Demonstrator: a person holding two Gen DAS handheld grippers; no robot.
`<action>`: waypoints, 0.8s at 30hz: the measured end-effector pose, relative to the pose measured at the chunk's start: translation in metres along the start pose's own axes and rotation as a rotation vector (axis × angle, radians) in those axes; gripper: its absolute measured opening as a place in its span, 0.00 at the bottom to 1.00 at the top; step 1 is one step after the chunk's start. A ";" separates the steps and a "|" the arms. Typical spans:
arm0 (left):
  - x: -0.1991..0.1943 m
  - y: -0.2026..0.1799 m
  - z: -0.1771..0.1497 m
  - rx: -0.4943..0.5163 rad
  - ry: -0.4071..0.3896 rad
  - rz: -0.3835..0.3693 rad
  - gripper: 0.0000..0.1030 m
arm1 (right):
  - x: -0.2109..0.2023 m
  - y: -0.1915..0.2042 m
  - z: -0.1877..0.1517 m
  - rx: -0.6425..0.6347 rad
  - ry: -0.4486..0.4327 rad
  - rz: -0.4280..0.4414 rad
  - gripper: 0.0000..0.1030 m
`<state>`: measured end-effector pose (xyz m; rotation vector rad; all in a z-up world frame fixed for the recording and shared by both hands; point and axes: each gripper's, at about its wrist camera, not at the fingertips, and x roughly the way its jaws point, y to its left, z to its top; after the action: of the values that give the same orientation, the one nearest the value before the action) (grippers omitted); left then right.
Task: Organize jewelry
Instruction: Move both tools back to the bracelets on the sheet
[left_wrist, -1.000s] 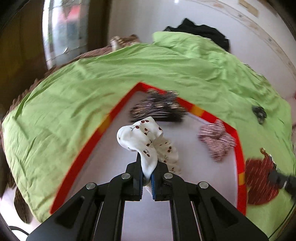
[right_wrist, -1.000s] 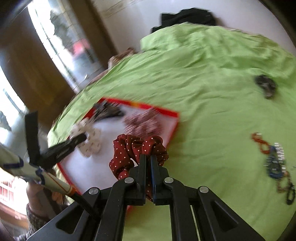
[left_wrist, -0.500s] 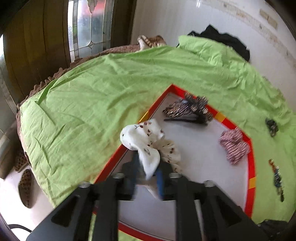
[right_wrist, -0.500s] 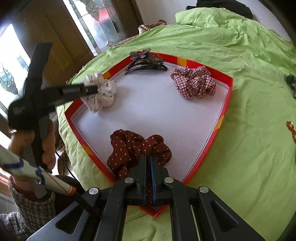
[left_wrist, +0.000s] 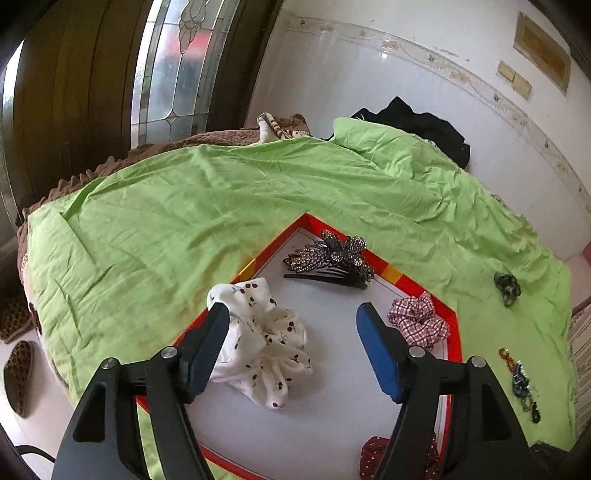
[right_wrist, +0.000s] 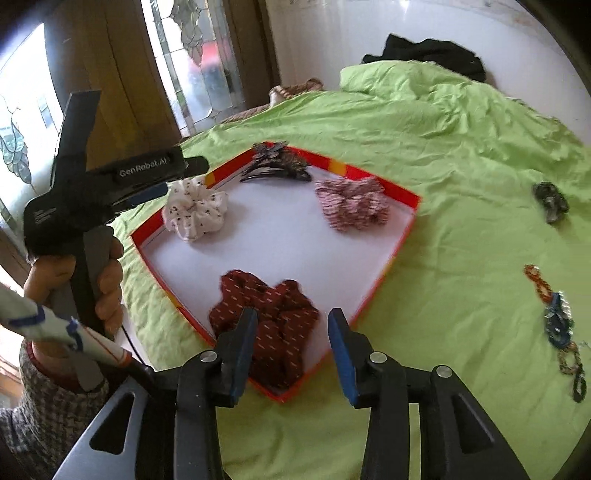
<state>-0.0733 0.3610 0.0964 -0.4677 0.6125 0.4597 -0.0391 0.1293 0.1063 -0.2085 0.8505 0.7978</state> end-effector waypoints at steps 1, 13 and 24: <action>0.001 -0.003 -0.001 0.011 -0.003 0.003 0.68 | -0.004 -0.003 -0.004 0.001 -0.007 -0.019 0.47; -0.006 -0.056 -0.025 0.170 -0.044 0.015 0.68 | -0.053 -0.110 -0.064 0.223 -0.039 -0.207 0.47; -0.014 -0.123 -0.063 0.350 -0.068 -0.008 0.68 | -0.097 -0.190 -0.113 0.396 -0.092 -0.301 0.47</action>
<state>-0.0444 0.2250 0.0938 -0.1210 0.6103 0.3494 -0.0110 -0.1091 0.0770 0.0511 0.8484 0.3450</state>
